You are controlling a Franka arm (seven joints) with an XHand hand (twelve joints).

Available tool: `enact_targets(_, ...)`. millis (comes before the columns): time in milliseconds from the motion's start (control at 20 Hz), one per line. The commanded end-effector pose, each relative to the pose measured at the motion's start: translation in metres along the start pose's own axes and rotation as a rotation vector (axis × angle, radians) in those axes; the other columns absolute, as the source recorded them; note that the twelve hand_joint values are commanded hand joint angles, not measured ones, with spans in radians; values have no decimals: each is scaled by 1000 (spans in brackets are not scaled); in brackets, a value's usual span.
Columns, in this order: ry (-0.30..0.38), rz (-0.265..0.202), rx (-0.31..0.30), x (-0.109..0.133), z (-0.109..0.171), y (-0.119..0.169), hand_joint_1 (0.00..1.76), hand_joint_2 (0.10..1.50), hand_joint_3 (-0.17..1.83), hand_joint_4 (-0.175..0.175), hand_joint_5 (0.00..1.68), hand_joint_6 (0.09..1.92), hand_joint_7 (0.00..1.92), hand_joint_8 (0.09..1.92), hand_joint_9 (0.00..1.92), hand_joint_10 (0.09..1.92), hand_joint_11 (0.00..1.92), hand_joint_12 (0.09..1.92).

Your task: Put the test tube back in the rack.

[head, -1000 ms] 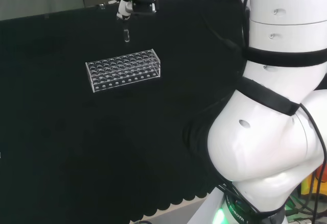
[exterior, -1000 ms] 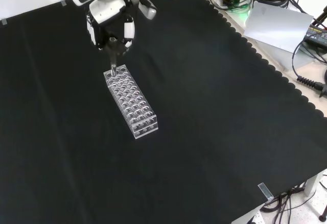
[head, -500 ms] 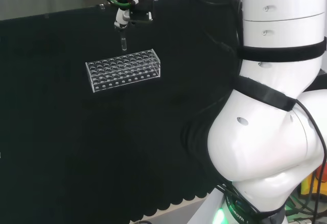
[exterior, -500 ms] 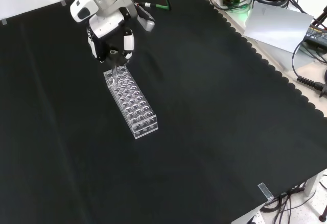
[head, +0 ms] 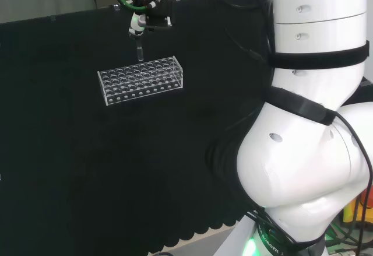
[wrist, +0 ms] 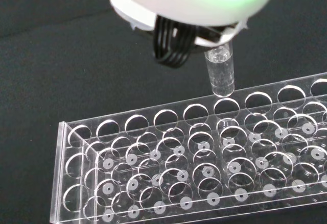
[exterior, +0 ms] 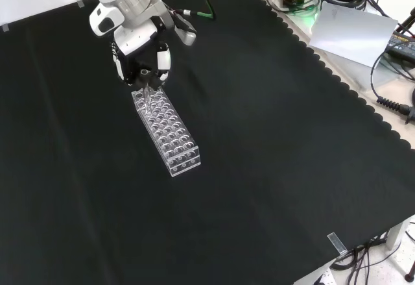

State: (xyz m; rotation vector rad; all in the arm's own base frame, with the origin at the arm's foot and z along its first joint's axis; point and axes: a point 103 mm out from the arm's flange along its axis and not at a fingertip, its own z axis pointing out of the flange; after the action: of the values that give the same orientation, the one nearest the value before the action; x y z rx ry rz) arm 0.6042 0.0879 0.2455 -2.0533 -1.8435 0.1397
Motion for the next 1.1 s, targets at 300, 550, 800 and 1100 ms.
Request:
enact_targets(300, -14, 11, 23, -9, 11, 8, 1220, 646, 666, -175, 1299, 613, 1646, 649, 1568, 627, 1040, 1108)
enact_targets(550, -3, 14, 28, -8, 11, 9, 1220, 647, 663, -175, 1301, 610, 1651, 645, 1570, 627, 1040, 1108)
enact_targets(800, -1, 9, 40, -11, 12, 10, 1220, 648, 662, -175, 1301, 608, 1653, 643, 1571, 627, 1040, 1107)
enact_targets(1100, -4, 9, 51, -14, 18, 10, 1220, 648, 660, -175, 1302, 606, 1656, 641, 1573, 628, 1040, 1107)
